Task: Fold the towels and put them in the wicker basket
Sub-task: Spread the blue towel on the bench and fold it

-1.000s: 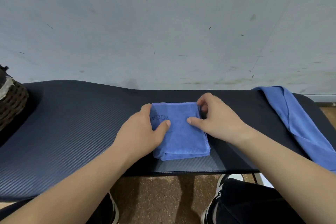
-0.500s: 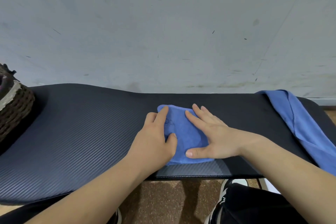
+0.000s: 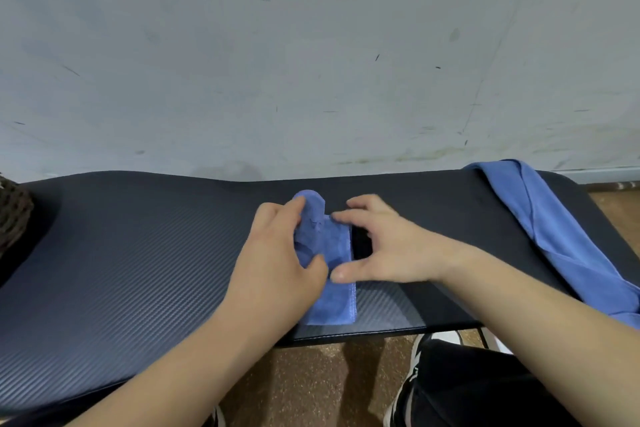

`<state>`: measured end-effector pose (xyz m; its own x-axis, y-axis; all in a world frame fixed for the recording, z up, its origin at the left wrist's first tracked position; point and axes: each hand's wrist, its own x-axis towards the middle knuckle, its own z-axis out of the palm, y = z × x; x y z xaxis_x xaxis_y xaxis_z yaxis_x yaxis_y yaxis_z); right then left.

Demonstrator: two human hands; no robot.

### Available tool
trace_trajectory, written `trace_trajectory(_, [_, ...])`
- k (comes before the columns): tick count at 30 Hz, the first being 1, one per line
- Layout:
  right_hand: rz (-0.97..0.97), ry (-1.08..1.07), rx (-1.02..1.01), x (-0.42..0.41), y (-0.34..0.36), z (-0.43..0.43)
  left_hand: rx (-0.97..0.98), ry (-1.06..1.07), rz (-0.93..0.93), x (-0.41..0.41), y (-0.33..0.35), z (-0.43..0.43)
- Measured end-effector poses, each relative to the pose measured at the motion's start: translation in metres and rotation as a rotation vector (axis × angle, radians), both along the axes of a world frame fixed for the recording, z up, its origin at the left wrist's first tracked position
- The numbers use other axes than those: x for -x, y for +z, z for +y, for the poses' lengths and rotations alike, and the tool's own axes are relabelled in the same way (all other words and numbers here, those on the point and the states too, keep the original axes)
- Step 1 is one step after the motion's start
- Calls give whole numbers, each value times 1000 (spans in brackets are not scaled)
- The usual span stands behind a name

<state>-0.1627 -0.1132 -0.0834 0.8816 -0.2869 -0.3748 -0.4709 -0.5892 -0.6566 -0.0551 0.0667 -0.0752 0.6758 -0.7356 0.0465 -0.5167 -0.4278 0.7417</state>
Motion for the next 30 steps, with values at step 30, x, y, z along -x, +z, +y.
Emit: trace_trajectory(30, [-149, -344, -212, -3, -10, -11, -221, -229, -422, 17, -22, -6])
